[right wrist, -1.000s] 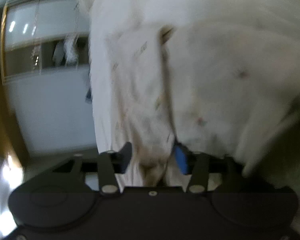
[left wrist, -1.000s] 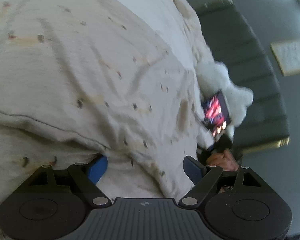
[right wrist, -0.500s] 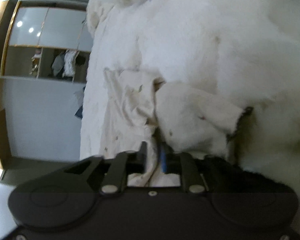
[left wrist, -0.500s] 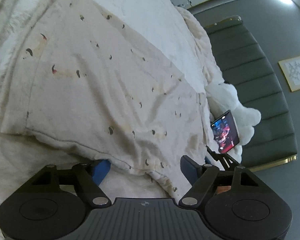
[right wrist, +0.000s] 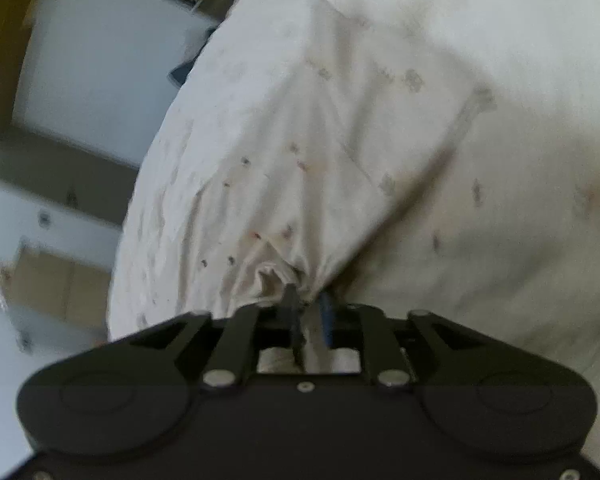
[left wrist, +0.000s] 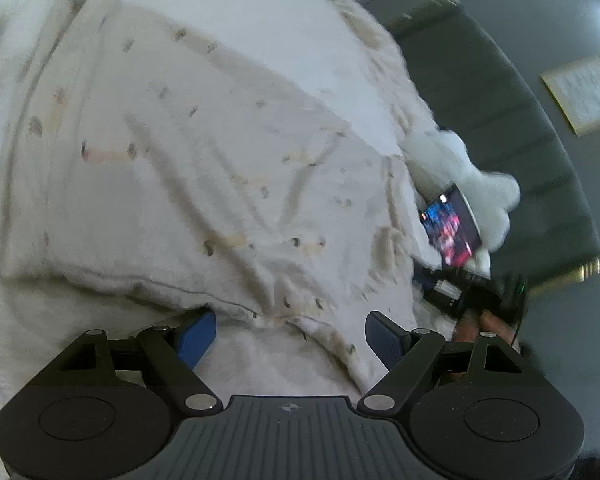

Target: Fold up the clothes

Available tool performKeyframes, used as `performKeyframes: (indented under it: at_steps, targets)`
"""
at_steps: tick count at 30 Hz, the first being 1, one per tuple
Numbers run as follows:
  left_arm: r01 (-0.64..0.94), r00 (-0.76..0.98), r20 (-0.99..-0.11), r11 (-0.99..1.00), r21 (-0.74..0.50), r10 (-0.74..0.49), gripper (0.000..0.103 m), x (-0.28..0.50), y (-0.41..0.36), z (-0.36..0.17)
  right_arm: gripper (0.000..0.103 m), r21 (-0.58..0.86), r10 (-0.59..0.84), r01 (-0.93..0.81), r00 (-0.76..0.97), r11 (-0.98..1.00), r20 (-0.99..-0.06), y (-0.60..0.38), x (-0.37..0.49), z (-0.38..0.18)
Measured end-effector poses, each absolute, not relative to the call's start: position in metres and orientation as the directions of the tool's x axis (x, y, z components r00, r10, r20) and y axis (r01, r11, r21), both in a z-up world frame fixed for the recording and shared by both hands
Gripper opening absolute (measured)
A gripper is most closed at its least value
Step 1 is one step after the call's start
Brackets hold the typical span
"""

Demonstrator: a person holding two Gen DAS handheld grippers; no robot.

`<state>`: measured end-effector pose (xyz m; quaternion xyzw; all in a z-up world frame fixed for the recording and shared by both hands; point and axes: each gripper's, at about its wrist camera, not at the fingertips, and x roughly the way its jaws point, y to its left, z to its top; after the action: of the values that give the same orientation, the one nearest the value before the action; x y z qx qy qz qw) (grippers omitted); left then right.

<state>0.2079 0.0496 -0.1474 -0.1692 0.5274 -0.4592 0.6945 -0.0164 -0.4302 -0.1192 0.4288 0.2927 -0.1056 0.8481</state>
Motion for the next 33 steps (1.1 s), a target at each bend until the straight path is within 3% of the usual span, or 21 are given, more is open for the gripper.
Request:
performKeyframes:
  at_steps: [2,4,7,11,15,20,21,23,25,27,30,33]
  targets:
    - [0.509,0.070,-0.530,0.488,-0.710,-0.845,0.078,0.210,0.065,-0.127,0.022,0.602,0.057,0.404,0.797,0.689,-0.601,-0.437,-0.009,-0.100]
    - [0.525,0.147,-0.470,0.471,-0.709,-0.871,0.084,0.216,0.083,-0.111,0.056,0.550,0.029,0.392,0.796,0.738,-0.605,-0.451,0.008,-0.089]
    - [0.401,0.412,-0.364,0.525,-0.751,-0.835,0.084,0.259,0.118,-0.102,0.059,0.500,-0.034,0.401,0.805,0.767,-0.593,-0.484,0.048,-0.089]
    - [0.253,0.583,-0.394,0.620,-0.742,-0.710,0.084,0.312,0.133,-0.107,0.059,0.431,-0.117,0.416,0.814,0.801,-0.569,-0.527,0.101,-0.089]
    - [0.216,0.560,-0.499,0.698,-0.683,-0.661,0.084,0.361,0.115,-0.129,0.061,0.469,-0.082,0.402,0.820,0.786,-0.566,-0.541,0.129,-0.106]
    - [0.311,0.467,-0.620,0.774,-0.552,-0.630,0.083,0.377,0.061,-0.157,0.063,0.535,-0.052,0.409,0.826,0.739,-0.561,-0.549,0.141,-0.131]
    - [0.328,0.456,-0.626,0.773,-0.543,-0.633,0.083,0.377,0.052,-0.159,0.063,0.544,-0.048,0.410,0.828,0.732,-0.559,-0.551,0.144,-0.134]
    - [0.361,0.436,-0.640,0.774,-0.521,-0.633,0.065,0.379,0.034,-0.163,0.054,0.571,-0.022,0.400,0.831,0.717,-0.556,-0.553,0.146,-0.141]
    - [0.382,0.424,-0.676,0.796,-0.470,-0.603,0.008,0.381,0.017,-0.167,0.022,0.589,0.010,0.383,0.832,0.712,-0.554,-0.556,0.151,-0.147]
    - [0.403,0.438,-0.682,0.806,-0.434,-0.586,0.008,0.381,0.008,-0.168,0.008,0.585,0.014,0.375,0.834,0.719,-0.551,-0.558,0.155,-0.151]
    - [0.356,0.566,-0.656,0.866,-0.352,-0.500,0.007,0.380,0.012,-0.157,0.005,0.550,-0.019,0.368,0.843,0.749,-0.538,-0.560,0.154,-0.148]
    - [0.263,0.627,-0.623,0.880,-0.396,-0.468,0.007,0.380,0.030,-0.157,0.005,0.554,-0.067,0.400,0.848,0.730,-0.525,-0.570,0.149,-0.149]
